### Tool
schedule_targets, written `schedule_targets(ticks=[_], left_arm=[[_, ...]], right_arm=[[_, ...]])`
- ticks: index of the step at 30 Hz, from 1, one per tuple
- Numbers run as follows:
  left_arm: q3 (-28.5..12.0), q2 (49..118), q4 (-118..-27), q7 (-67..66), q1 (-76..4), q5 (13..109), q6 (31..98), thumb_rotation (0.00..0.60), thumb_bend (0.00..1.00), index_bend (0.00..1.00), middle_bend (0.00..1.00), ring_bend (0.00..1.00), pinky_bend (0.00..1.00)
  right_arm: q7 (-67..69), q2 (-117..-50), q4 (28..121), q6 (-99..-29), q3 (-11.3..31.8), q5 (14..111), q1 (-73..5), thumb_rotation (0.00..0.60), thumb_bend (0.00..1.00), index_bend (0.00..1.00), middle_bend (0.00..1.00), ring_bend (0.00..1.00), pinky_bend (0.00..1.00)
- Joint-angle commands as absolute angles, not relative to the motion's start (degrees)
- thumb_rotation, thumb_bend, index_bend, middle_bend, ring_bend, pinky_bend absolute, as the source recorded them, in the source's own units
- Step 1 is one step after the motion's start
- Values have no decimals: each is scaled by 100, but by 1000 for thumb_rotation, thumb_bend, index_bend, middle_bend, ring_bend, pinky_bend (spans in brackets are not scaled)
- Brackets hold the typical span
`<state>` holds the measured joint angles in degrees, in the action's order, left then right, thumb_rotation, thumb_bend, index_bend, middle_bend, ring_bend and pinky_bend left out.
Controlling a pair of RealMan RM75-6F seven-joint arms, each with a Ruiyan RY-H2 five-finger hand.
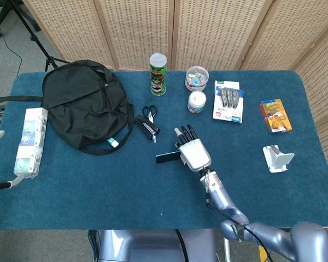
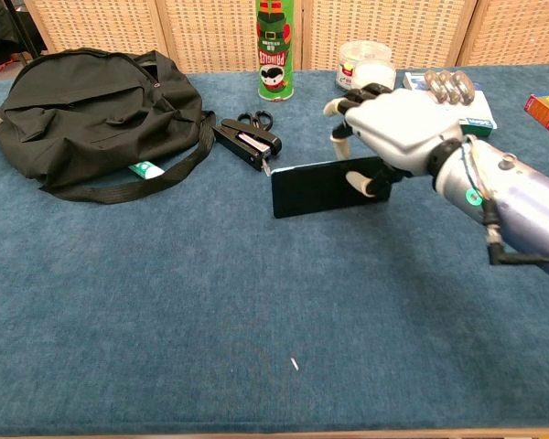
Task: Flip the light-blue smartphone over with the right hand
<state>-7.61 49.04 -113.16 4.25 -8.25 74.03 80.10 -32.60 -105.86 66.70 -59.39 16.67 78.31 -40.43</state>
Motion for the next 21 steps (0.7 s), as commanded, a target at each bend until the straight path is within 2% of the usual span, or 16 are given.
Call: schedule_targets(ticks=[1, 2, 3, 9, 15, 21], left_arm=[[-770, 4911, -11309, 406, -836, 7375, 7996, 600, 0, 0, 0, 0, 0], [-771, 4912, -11310, 398, -839, 7366, 7990, 600, 0, 0, 0, 0, 0], [-772, 4912, -11310, 393, -841, 7362, 7988, 600, 0, 0, 0, 0, 0], [-805, 4890, -11288, 469, -825, 7299, 8010, 600, 0, 0, 0, 0, 0], [-795, 4880, -11286, 471, -837, 7302, 7965, 600, 0, 0, 0, 0, 0], [-804, 4855, -11271, 548, -804, 7298, 8005, 600, 0, 0, 0, 0, 0]], right_arm=[[-3363, -10703, 6539, -5869, 1786, 7695, -4198, 600, 434, 411, 90, 0, 0], [-3441, -10751, 6469, -5847, 1830, 7626, -4253, 600, 332, 366, 73, 0, 0], [-3506, -10781, 6421, -5833, 1857, 7574, -4288, 600, 293, 345, 64, 0, 0], [-3665, -10804, 6345, -5918, 1942, 7481, -4419, 600, 149, 316, 51, 0, 0], [-3502, -10790, 6323, -5991, 1952, 7467, -4511, 600, 55, 295, 50, 0, 0], [-3532, -10553, 6799, -6311, 1827, 7657, -4477, 600, 53, 292, 50, 0, 0]])
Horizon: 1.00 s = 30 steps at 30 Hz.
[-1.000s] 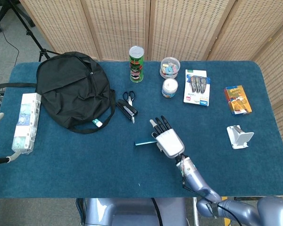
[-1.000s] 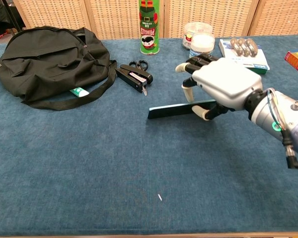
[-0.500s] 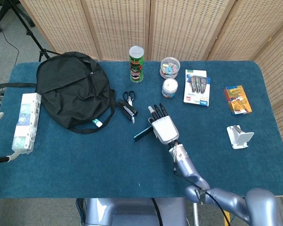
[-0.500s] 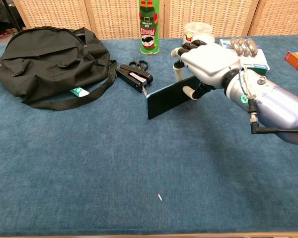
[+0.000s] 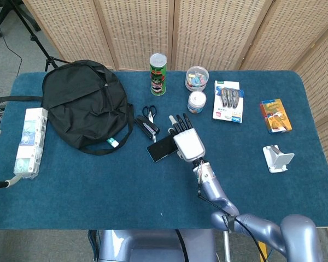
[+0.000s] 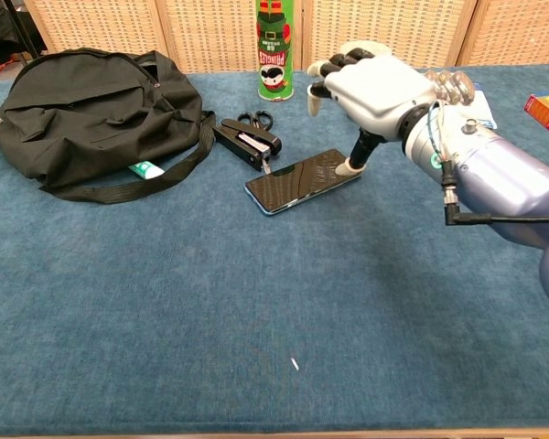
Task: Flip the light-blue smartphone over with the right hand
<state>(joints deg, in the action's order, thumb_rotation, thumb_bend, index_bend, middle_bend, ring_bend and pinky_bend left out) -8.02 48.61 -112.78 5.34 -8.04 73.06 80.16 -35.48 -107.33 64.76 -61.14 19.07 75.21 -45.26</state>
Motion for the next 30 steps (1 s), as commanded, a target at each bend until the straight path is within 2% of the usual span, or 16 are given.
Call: schedule_targets(ticks=[1, 3, 7, 12, 17, 21, 30], left_arm=[[-802, 4849, -11264, 559, -804, 7302, 7996, 600, 0, 0, 0, 0, 0], [-794, 4841, -11254, 569, -800, 7324, 7996, 600, 0, 0, 0, 0, 0], [-759, 4837, -11245, 586, -770, 7408, 8026, 600, 0, 0, 0, 0, 0], [-705, 4867, -11223, 582, -694, 7542, 8148, 600, 0, 0, 0, 0, 0], [-656, 4939, -11203, 517, -631, 7616, 8249, 600, 0, 0, 0, 0, 0], [-638, 4981, -11200, 472, -588, 7649, 8324, 600, 0, 0, 0, 0, 0], [-631, 5007, -11200, 478, -521, 7615, 8395, 600, 0, 0, 0, 0, 0]], right_arm=[[-3489, -10452, 6972, -6399, 1777, 7725, -4420, 600, 53, 292, 50, 0, 0], [-3412, -10264, 7254, -6530, 1675, 7822, -4307, 600, 45, 278, 49, 0, 0], [-3093, -9724, 7777, -6793, 1345, 8072, -3962, 600, 1, 157, 6, 0, 0], [-2281, -8989, 7996, -7318, 714, 8592, -3355, 600, 0, 43, 0, 0, 0], [-1232, -8442, 7893, -7897, 147, 9138, -2830, 600, 0, 31, 0, 0, 0], [-761, -8227, 7695, -8515, -105, 9324, -2335, 600, 0, 31, 0, 0, 0], [-148, -8109, 7314, -9305, -214, 9498, -1723, 600, 0, 31, 0, 0, 0]])
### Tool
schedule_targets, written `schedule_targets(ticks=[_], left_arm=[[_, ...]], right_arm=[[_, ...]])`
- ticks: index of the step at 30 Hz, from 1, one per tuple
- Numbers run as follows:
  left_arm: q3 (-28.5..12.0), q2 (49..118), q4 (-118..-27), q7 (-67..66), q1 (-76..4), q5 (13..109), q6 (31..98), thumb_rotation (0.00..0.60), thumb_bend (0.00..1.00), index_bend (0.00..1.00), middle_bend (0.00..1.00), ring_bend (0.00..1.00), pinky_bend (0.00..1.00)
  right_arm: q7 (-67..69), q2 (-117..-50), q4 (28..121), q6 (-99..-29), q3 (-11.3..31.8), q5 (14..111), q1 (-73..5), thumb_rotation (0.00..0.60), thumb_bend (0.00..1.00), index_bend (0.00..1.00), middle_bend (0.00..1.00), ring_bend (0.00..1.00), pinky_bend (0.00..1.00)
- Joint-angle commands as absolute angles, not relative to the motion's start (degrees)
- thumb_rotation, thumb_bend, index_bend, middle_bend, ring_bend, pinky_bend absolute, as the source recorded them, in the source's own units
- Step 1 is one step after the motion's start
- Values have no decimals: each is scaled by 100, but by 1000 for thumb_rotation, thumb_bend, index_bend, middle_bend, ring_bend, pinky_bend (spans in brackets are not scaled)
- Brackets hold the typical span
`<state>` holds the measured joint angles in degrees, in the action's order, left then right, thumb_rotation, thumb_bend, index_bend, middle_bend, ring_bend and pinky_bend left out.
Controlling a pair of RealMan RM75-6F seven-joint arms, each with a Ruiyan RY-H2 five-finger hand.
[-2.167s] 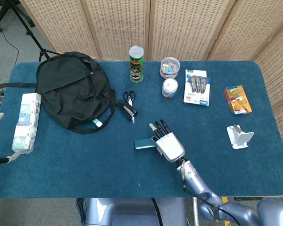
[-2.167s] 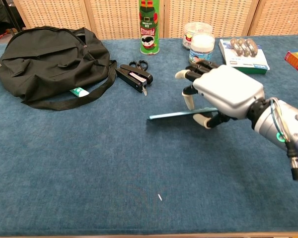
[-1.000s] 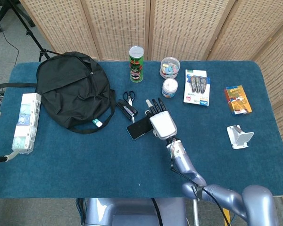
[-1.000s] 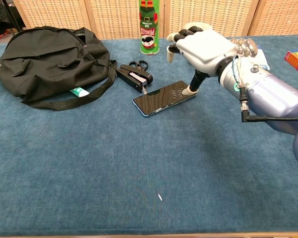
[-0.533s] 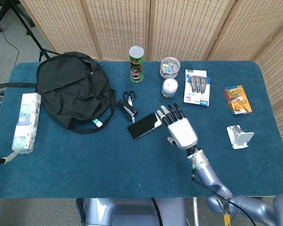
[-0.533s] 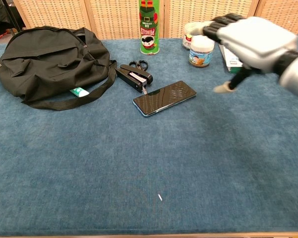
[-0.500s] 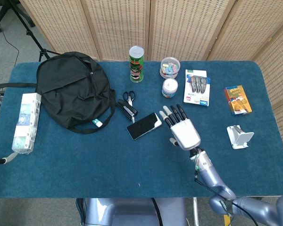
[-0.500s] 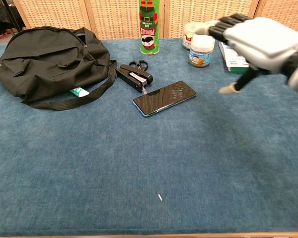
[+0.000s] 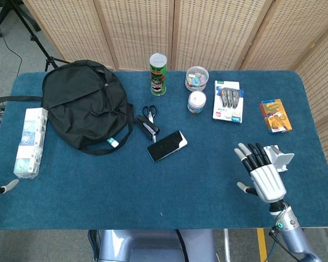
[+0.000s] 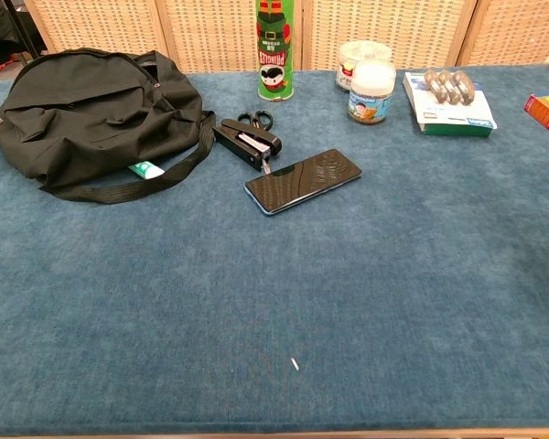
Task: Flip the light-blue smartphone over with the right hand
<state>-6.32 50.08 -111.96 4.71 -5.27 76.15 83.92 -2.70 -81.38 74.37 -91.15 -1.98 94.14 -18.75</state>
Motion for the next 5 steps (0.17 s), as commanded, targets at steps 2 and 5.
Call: schedule_targets(ticks=[2, 5], left_arm=[[-628, 5006, -11205, 486, -512, 7639, 8410, 600, 0, 0, 0, 0, 0], [-609, 5000, -11214, 500, -495, 7697, 8427, 600, 0, 0, 0, 0, 0]], right_arm=[[-85, -8093, 7324, -9320, -197, 9493, -1678, 600, 0, 31, 0, 0, 0], [-83, -8051, 7375, -9344, -171, 9493, -1632, 600, 0, 31, 0, 0, 0]])
